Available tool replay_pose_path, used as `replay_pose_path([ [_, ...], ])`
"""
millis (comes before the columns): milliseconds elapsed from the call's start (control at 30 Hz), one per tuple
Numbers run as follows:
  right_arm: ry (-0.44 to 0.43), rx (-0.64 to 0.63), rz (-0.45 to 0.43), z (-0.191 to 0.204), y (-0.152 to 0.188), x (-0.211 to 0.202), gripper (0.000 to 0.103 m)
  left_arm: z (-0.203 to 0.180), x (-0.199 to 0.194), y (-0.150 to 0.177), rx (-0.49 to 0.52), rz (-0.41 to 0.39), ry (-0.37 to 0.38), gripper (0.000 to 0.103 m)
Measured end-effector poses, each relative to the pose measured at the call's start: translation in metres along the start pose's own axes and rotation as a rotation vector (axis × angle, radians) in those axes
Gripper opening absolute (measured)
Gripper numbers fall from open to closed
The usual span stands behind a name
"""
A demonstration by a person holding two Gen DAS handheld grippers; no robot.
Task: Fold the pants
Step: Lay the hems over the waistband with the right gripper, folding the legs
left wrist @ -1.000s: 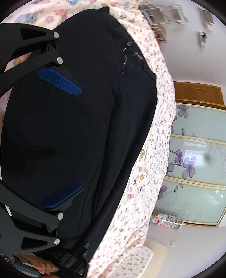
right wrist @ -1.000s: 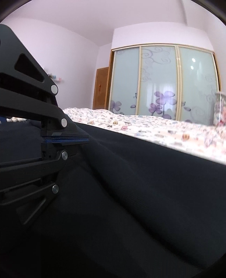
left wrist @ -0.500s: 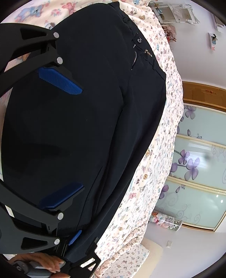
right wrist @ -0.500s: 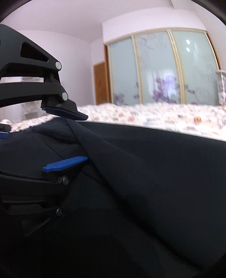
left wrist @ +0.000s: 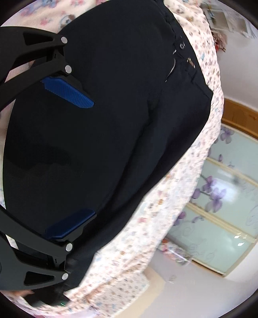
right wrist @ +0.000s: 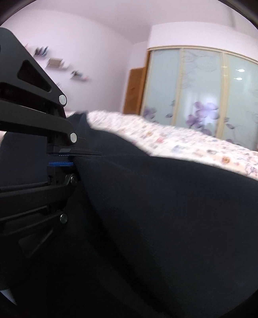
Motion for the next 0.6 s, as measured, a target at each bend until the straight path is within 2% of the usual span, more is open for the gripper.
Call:
replay_pose_path([
  [67,0.033,0.000,0.022,-0.001,0.000,0.000,0.003,0.004,-0.012,-0.002,-0.003,-0.053,-0.007,0.101],
  [133,0.079,-0.030,0.042,0.002,-0.004,0.002,0.003,0.004,-0.019,-0.012,0.035,-0.072,-0.026,0.101],
  [200,0.118,-0.061,0.065,0.003,-0.006,0.004,0.003,0.001,-0.018,-0.028,0.100,-0.050,-0.064,0.101],
  [233,0.143,-0.091,0.081,0.004,-0.007,0.006,0.003,-0.001,-0.013,-0.046,0.160,-0.023,-0.108,0.101],
  [300,0.166,-0.136,0.095,0.006,-0.006,0.006,0.003,-0.002,-0.003,-0.076,0.194,0.011,-0.144,0.101],
  [433,0.161,-0.164,0.101,0.000,-0.003,0.004,0.003,0.009,0.041,-0.165,0.072,0.114,-0.129,0.101],
  [533,0.155,-0.151,0.113,0.000,-0.005,0.009,0.003,0.014,0.081,-0.209,0.016,0.173,-0.209,0.101],
  [600,0.147,-0.136,0.120,-0.003,-0.007,0.007,0.003,0.016,0.114,-0.230,-0.002,0.215,-0.315,0.098],
])
Point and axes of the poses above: each gripper's, at about its wrist camera, not at the fingertips, and x roughly the way its jaws point, z to its left, y to its underside, the point moved 1 cm from there along x, roughly the way its jaws point, and after that the axes turned 8 degrees about z, right-handed, at the moved point
